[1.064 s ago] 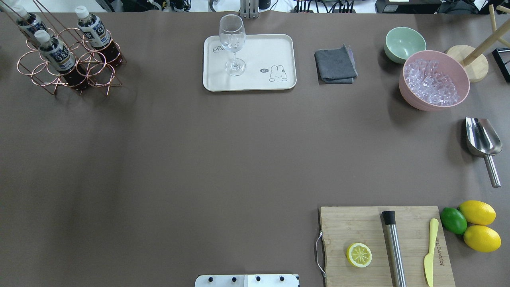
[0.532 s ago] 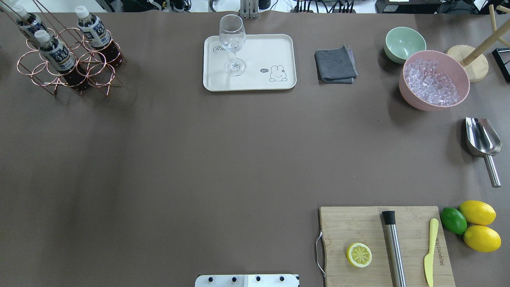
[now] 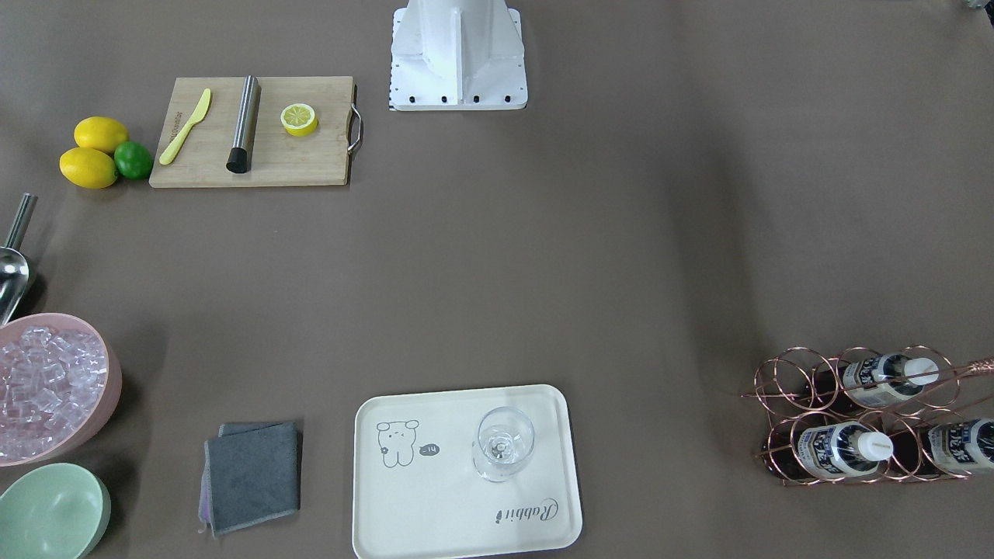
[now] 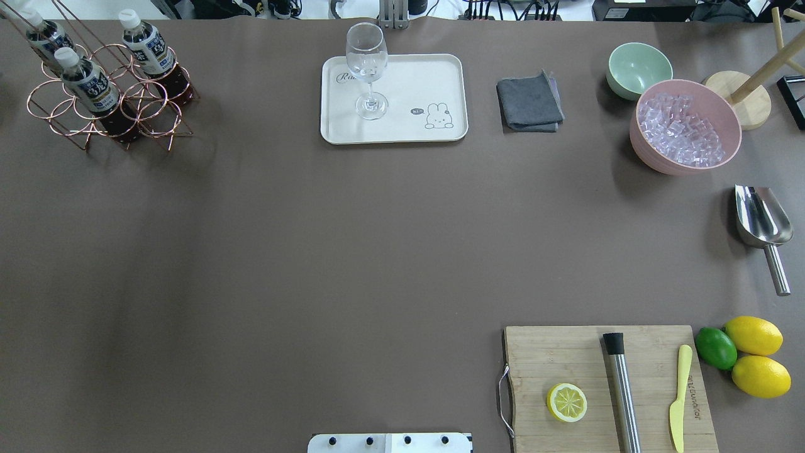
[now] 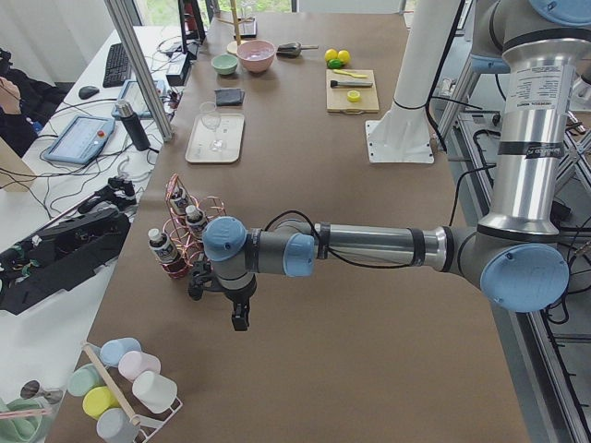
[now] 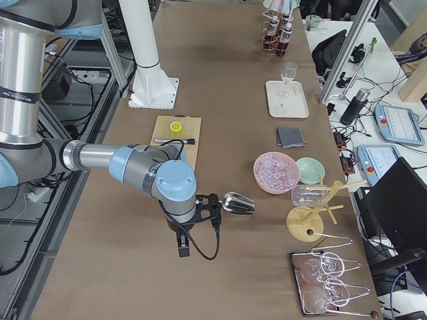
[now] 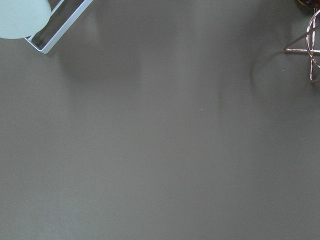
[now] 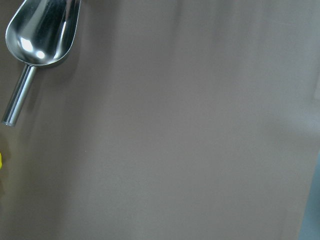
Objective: Take tea from basket to plate
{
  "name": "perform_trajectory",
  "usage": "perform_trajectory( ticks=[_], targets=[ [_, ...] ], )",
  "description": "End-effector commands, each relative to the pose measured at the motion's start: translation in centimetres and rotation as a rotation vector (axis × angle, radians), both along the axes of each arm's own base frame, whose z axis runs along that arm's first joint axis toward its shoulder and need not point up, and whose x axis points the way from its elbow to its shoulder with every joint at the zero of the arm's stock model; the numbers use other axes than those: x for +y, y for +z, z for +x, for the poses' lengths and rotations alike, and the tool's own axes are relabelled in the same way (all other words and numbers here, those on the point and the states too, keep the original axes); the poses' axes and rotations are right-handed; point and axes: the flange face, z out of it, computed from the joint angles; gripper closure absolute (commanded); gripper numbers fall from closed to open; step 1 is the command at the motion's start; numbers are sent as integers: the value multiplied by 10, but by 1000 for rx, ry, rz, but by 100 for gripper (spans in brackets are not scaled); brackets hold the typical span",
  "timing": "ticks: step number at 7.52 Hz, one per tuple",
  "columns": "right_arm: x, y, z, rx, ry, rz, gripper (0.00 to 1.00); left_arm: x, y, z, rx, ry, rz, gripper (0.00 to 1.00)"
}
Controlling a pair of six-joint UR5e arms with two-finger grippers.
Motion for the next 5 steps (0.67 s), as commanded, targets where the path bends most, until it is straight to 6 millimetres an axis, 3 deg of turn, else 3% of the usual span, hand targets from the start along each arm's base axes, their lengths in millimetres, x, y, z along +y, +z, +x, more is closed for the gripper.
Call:
perform_trajectory(
  ticks=[1, 3, 5],
  targets=[
    [2, 0, 2, 0, 6, 0, 0, 0, 2, 0, -2, -1, -3, 2],
    [2, 0, 3, 0, 6, 0, 0, -17, -19, 1, -1, 0, 31, 1],
    [3, 1, 3, -1, 8, -2, 0, -30, -31, 18, -4, 32, 55, 1]
  ],
)
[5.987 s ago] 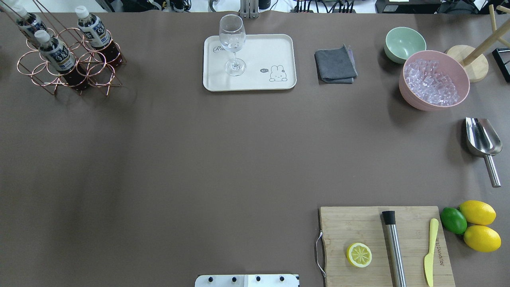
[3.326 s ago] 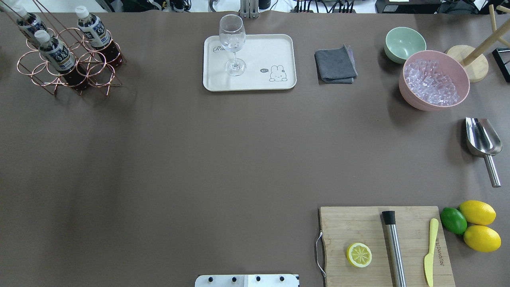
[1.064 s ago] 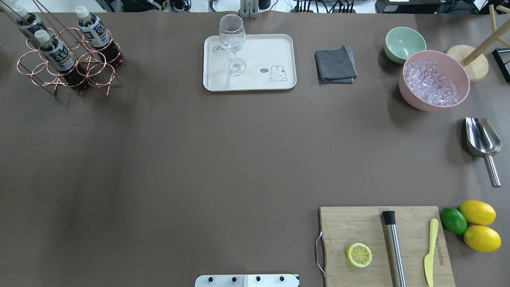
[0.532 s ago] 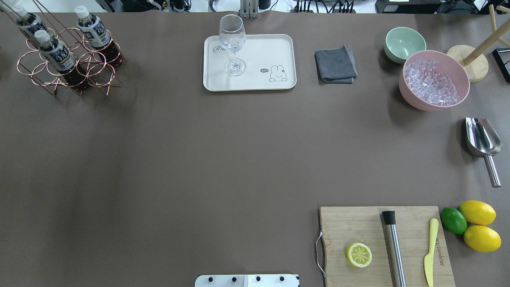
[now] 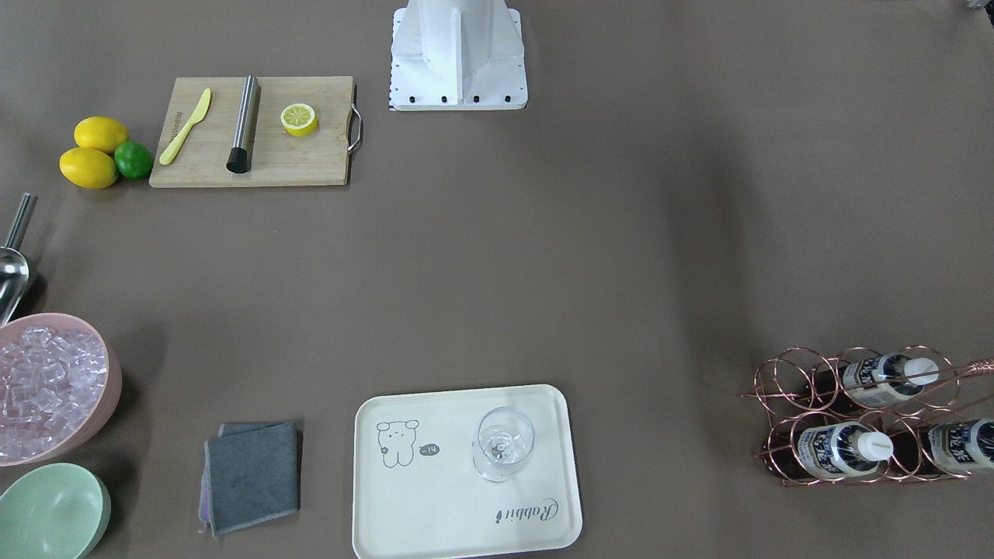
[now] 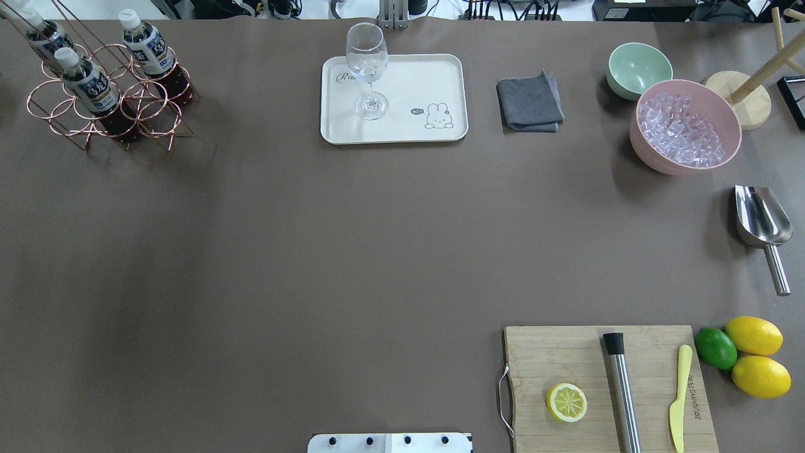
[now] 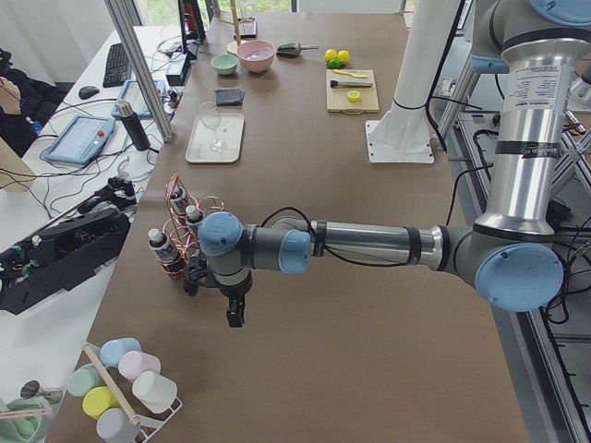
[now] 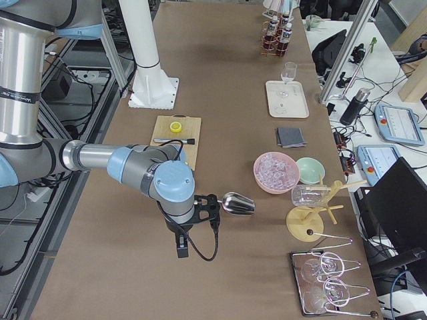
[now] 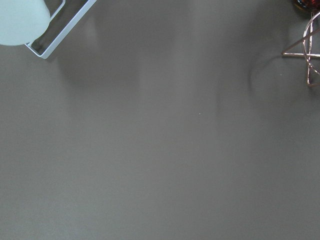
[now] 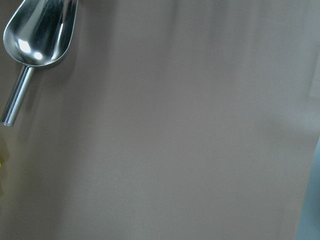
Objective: Take tea from basket to plate
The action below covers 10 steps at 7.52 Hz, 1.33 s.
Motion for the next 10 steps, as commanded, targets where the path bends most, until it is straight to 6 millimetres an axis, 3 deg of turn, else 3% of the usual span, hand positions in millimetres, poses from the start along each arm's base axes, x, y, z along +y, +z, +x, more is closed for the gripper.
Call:
perform_trajectory(
  ticks=[1, 2, 4, 8, 10],
  targets=[
    [1, 0, 1, 0, 2, -1, 0, -26, -33, 15, -54, 43, 94, 2],
    [0, 0, 1, 0, 1, 2, 0, -37, -49, 28, -132, 187, 250, 1],
    [3, 2, 1, -2, 1, -3, 0, -45, -68, 17, -137, 422, 485, 1],
    [4, 2, 1, -2, 3, -2, 0, -132, -214, 56, -142, 853, 731, 2],
    [4, 2, 1, -2, 3, -4, 0, -147, -243, 68, -149, 1028, 917, 2]
  ],
)
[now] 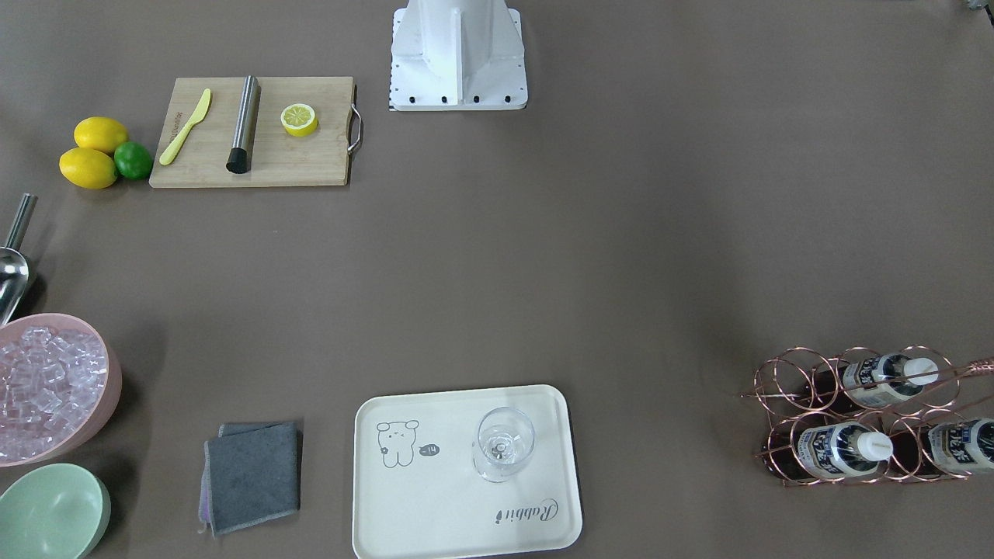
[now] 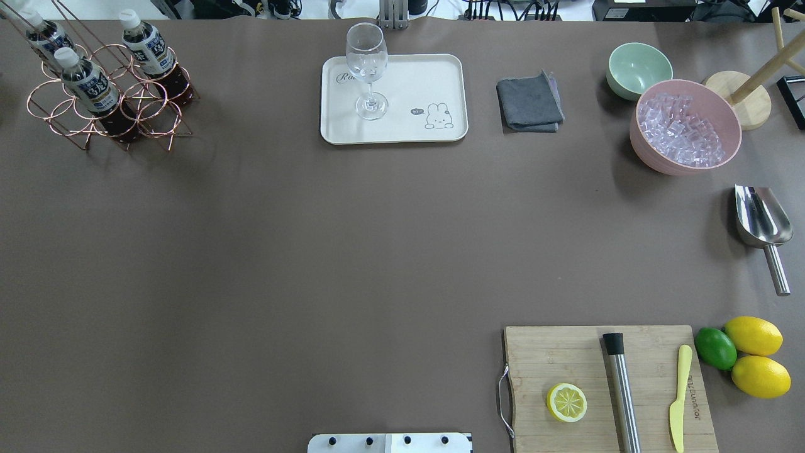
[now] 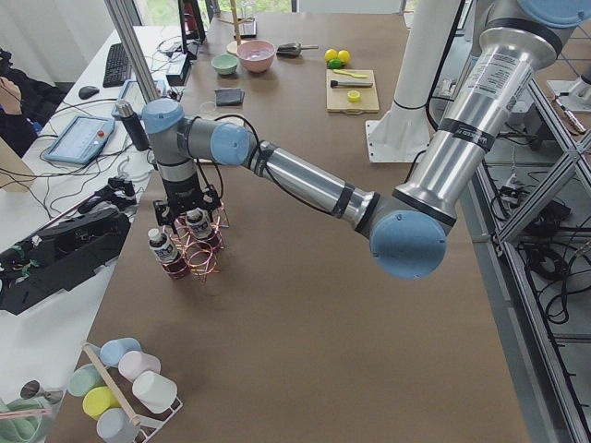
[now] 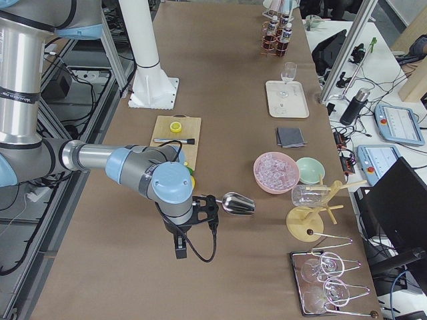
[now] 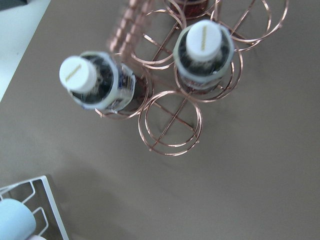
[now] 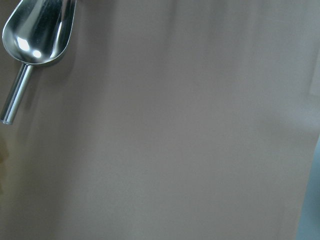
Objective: Take tea from basket to plate
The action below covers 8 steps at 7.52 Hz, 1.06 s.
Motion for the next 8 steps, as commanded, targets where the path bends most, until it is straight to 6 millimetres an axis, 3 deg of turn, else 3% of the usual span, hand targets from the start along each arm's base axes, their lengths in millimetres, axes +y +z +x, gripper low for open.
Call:
perform_trajectory(
  ticks=[1, 4, 6, 8],
  targets=[
    [1, 0, 1, 0, 2, -1, 0, -31, -37, 11, -1, 184, 146, 2],
    [1, 0, 1, 0, 2, -1, 0, -91, -69, 13, -1, 229, 161, 2],
    [1, 0, 1, -1, 2, -3, 0, -98, -60, 26, 21, 231, 170, 3],
    [1, 0, 1, -1, 2, -3, 0, -91, -32, 38, 54, 249, 162, 3]
  ],
)
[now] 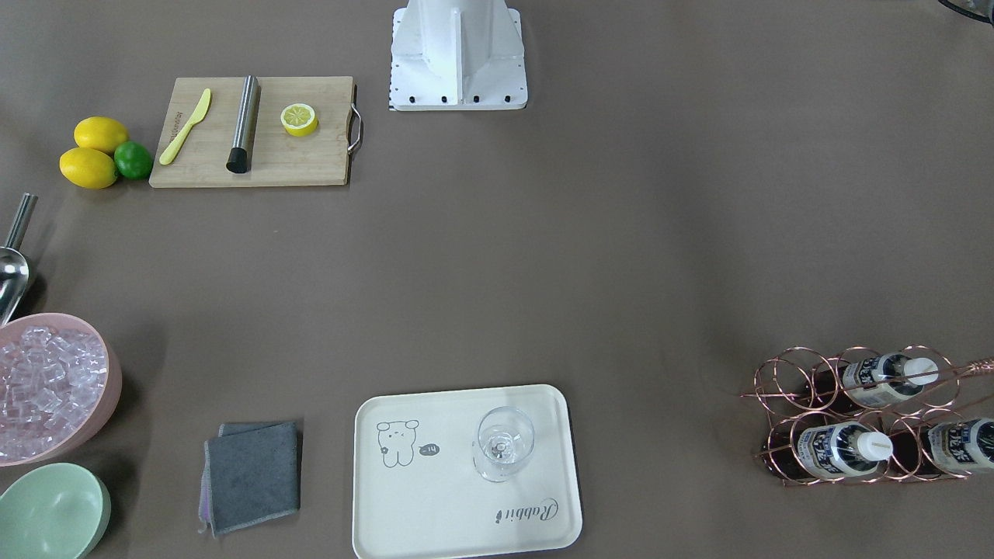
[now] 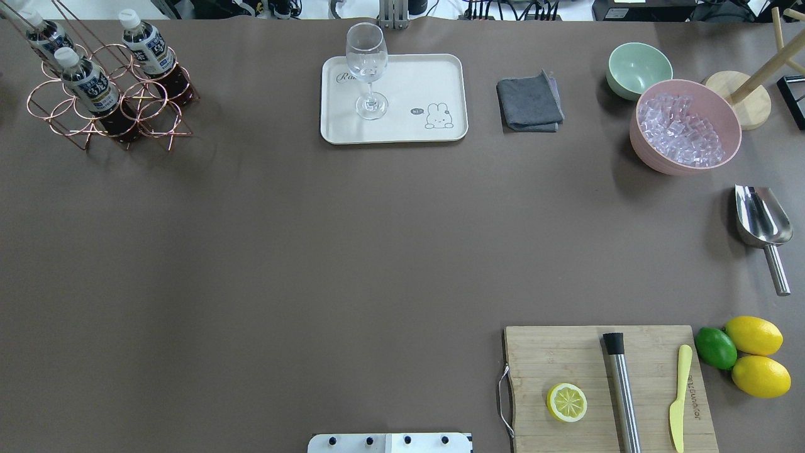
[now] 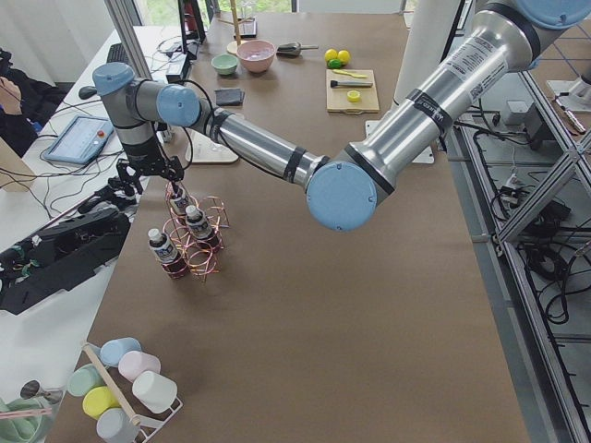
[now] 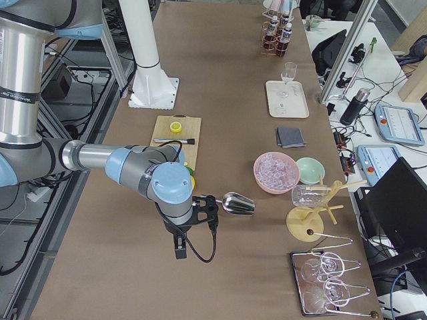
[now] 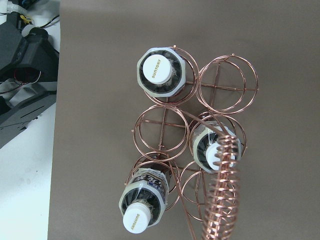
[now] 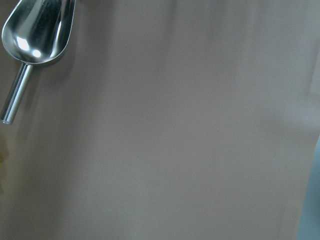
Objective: Take tea from basket to plate
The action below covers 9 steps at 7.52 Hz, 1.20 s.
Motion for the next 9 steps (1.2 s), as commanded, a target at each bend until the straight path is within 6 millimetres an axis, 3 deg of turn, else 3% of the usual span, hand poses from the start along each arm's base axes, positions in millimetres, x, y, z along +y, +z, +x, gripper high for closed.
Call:
perform_trajectory(
  ticks=[1, 2, 4, 6, 8, 9],
  targets=[
    [0, 0, 0, 0, 0, 0, 0, 3, 18, 13, 18, 22, -5, 3],
    [0, 0, 0, 0, 0, 0, 0, 3, 19, 15, 20, 22, -7, 3],
    [0, 0, 0, 0, 0, 0, 0, 4, 16, 23, 20, 32, -4, 15],
    [0, 0, 0, -1, -1, 0, 0, 4, 11, 27, 55, 38, -9, 19],
    [0, 0, 0, -1, -1, 0, 0, 5, 8, 27, 73, 42, -10, 84],
    [0, 0, 0, -1, -1, 0, 0, 5, 6, 18, 79, 32, -5, 100]
  ],
)
